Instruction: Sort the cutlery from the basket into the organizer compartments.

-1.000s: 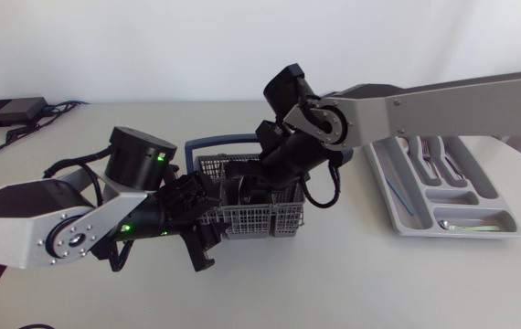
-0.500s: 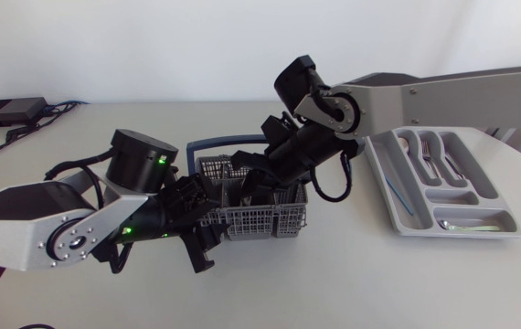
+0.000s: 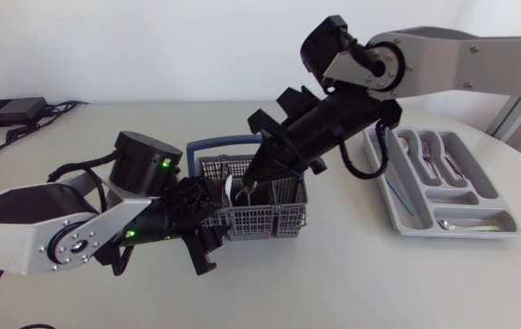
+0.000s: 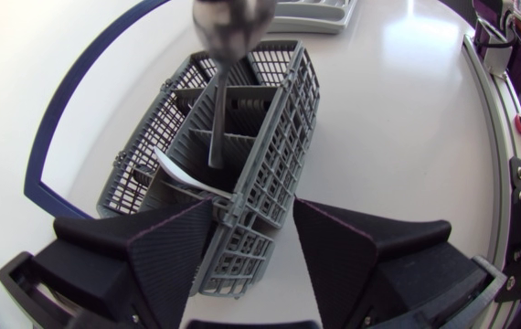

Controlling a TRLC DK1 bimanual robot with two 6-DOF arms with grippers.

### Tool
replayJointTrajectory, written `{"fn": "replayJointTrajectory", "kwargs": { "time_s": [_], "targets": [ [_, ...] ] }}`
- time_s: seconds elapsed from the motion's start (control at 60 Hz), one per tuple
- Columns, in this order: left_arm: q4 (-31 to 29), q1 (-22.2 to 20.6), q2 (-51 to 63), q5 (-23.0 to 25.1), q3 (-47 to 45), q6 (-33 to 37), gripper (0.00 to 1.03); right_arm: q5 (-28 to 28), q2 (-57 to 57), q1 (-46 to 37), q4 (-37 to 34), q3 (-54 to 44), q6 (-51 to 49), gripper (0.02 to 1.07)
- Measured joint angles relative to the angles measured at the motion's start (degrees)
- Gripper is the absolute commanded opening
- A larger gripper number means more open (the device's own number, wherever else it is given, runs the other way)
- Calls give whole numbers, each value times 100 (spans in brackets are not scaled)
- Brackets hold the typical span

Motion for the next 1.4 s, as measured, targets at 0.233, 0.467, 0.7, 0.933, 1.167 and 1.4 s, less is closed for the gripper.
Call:
{"fn": "replayJointTrajectory", "kwargs": {
  "time_s": [0.233, 0.467, 0.7, 0.933, 1.167, 1.4],
  "targets": [
    [-7, 0, 0, -96, 0, 0, 61, -535, -581, -916, -1552, 389, -658, 8],
    [-109, -66, -90, -109, 0, 0, 61, -238, -1392, -2059, -2983, 509, -1668, 8],
    [-221, -118, -293, -136, 0, 0, 61, 1082, -2052, -3303, -3174, -201, -2387, 8],
    [-264, -177, -374, -153, 0, 0, 61, 2081, -2068, -4675, -2291, -1217, -2817, 8],
    [-286, -184, -442, -153, 0, 0, 61, 2647, -2022, -5663, -1207, -1996, -2942, 8],
    [-332, -225, -542, -153, 0, 0, 61, 3060, -1672, -6179, -363, -2243, -2938, 8]
  ]
}}
